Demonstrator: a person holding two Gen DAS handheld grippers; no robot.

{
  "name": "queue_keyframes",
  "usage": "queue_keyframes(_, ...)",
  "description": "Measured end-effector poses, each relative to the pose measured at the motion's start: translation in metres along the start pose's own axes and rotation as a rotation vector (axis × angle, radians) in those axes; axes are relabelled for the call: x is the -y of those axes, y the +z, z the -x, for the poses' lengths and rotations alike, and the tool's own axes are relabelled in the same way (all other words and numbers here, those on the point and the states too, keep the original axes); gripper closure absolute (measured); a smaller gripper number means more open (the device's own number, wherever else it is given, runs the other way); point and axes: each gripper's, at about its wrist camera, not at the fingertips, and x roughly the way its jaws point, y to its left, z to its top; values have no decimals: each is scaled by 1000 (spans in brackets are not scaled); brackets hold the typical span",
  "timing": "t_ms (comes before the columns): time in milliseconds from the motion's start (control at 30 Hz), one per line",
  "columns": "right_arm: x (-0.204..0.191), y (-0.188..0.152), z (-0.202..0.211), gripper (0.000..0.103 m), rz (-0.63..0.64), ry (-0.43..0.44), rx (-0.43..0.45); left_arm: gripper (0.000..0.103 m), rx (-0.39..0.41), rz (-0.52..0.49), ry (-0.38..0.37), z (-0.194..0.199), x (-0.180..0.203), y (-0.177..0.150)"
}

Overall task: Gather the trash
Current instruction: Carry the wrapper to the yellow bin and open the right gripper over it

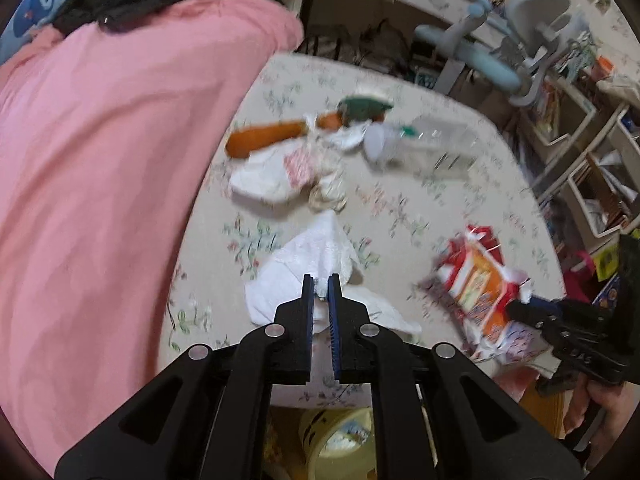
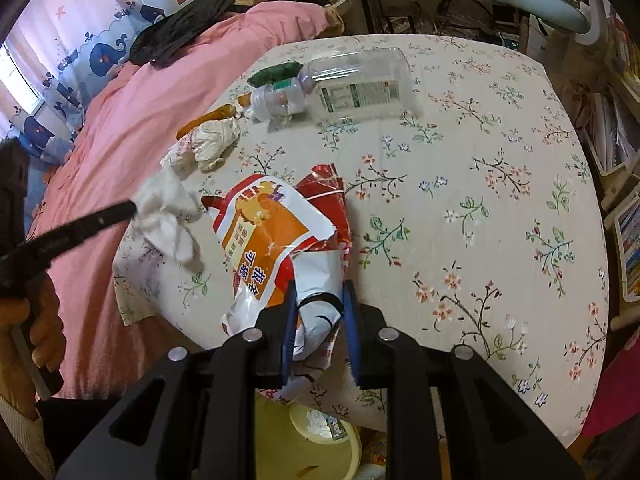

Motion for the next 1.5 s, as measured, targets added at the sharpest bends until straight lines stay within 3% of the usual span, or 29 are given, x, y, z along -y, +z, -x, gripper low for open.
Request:
queue_keyframes(67, -1, -1, -1, 70, -3, 1, 4, 93, -18, 3, -5, -4, -1, -2)
queue_keyframes(100, -2, -2, -2, 64, -2, -3, 5, 85, -24, 10, -12, -5, -2, -4)
queue_keyframes(133, -2, -3, -3, 58, -1, -9, 6, 69, -24, 20, -8, -5, -3, -5)
queue_keyframes(200, -3, -4, -6, 53, 4, -20, 2, 48, -17, 30, 17, -5, -4, -2)
queue_keyframes(367, -4, -5, -15, 54, 20, -29, -13, 33, -31, 27, 60, -14, -3, 2)
queue_keyframes(400, -5, -5, -16, 63, 23, -29, -16, 33, -46, 18, 72, -18, -2, 1)
queue_keyframes(567, -6, -5, -13, 74, 41, -31, 11, 33, -103, -42, 118, -40, 6, -2)
queue_keyframes(600, -6, -4, -12, 77, 38, -29, 18, 42, -98, -64, 124, -41, 9, -3)
queue_keyframes(633, -6, -4, -9, 79, 34, -25, 28, 59, -94, -87, 122, -41, 12, -3)
queue_keyframes(667, -5, -3, -8, 80, 31, -25, 36, 69, -95, -97, 111, -41, 14, -3)
queue_keyframes(700, -5, -3, -7, 80, 30, -26, 42, 87, -106, -86, 65, -39, 14, -3)
queue_keyframes(733, -5, -2, -5, 80, 28, -25, 51, 90, -107, -72, 44, -38, 13, -2)
queue_keyframes(1000, -2, 1, 11, 81, 1, 4, 110, 91, 98, -19, -44, 12, 10, 12)
queue_keyframes(1500, -9, -3, 14, 81, 13, 3, 122, 91, 126, 37, -34, 27, -5, 7)
